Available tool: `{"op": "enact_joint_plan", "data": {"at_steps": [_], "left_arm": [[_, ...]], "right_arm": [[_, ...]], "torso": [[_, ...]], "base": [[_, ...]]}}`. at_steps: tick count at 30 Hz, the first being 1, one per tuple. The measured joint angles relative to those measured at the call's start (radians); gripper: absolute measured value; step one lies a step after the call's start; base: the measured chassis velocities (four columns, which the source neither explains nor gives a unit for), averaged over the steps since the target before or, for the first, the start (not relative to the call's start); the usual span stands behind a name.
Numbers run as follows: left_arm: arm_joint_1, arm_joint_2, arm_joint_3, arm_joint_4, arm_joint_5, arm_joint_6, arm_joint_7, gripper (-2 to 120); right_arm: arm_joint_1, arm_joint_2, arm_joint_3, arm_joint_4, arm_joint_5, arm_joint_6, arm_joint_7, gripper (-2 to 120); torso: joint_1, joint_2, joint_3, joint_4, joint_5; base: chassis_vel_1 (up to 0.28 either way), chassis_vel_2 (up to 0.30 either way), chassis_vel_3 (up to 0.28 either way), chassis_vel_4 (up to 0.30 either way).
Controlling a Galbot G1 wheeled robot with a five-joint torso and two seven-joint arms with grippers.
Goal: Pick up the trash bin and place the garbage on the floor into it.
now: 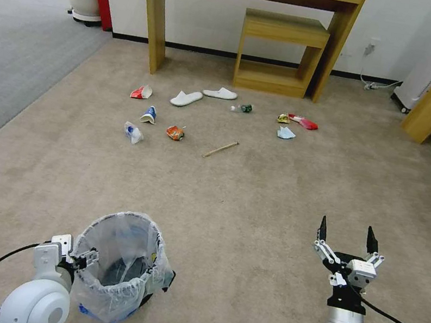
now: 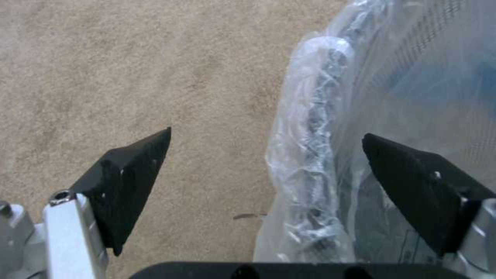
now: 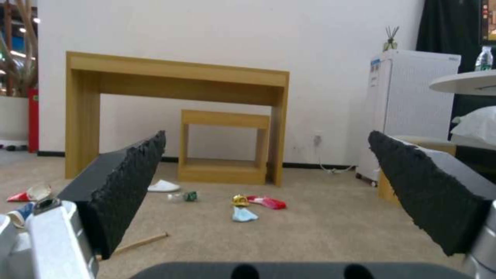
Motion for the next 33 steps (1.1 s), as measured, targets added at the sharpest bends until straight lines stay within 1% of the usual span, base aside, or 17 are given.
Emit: {"op": "enact_joint_plan", "data": {"at_steps": [14,27,31,32,33], "left_arm": [[-0.003,-0.002,-0.008,0.023,-0.012,0.003,-0.013,98],[-0.008,-0.008,-0.003,0.042,-0.018,0.002,-0.023,97],[-0.009,-0.013,0.009,0.056,-0.021,0.009,-0.023,95],[-0.009,-0.015,0.012,0.059,-0.023,0.011,-0.022,93],[-0.011,-0.016,0.012,0.062,-0.024,0.01,-0.022,91]], "right_arm": [[0.006,0.001,-0.005,-0.014,-0.005,-0.001,-0.001,100],[0.008,0.006,-0.005,-0.022,-0.009,0.006,-0.001,100],[0.007,0.005,-0.003,-0.026,-0.009,0.01,-0.001,100],[0.007,0.005,-0.003,-0.028,-0.01,0.012,-0.002,100],[0.008,0.005,-0.003,-0.029,-0.01,0.013,-0.002,100]], "torso": [[0.0,0.0,0.0,0.0,0.0],[0.0,0.0,0.0,0.0001,0.0008],[0.0,0.0,0.0,-0.0001,-0.0005],[0.0,0.0,0.0,0.0003,-0.0012],[0.0,0.0,0.0,-0.0002,-0.0005]], "base": [[0.0,0.0,0.0,0.0],[0.0,0.0,0.0,0.0],[0.0,0.0,0.0,0.0],[0.0,0.0,0.0,0.0],[0.0,0.0,0.0,0.0]]}}
